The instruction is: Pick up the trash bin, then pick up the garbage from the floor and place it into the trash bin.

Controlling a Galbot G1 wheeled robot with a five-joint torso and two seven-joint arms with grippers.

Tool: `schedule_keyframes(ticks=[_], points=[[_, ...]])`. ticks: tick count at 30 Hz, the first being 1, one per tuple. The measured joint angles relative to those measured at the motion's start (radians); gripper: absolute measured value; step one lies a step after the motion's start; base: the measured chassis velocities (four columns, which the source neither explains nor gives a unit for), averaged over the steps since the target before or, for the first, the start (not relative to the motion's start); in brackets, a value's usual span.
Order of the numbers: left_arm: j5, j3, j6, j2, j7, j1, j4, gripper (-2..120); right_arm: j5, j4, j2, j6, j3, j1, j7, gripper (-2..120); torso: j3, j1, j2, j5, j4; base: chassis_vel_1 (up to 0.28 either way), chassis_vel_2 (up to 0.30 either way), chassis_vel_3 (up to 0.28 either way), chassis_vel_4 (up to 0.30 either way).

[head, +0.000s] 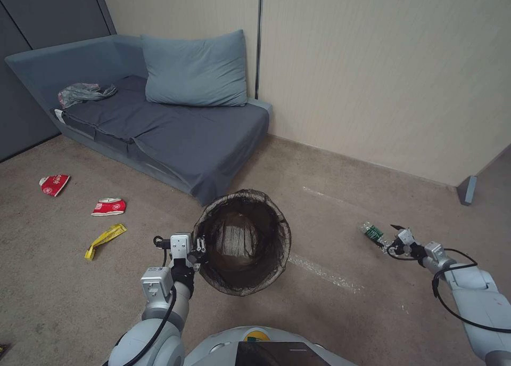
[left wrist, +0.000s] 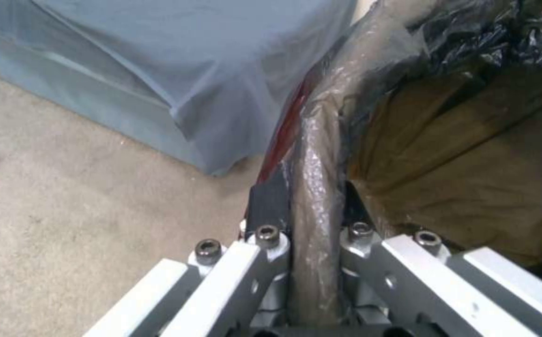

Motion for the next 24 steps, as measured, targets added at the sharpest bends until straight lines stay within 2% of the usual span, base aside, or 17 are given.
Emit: schedule_keyframes(ticks=[24], points=[[0.038,-0.005,0.000,-0.011,-0.001,0.038,-0.007,3,-0.040,-0.252,0.017,-0.036,-0.041,0.171,0.100,100,0.000,0.000,0.000,-0.0001,0.0001,0.000,0.000,0.000,0.000]])
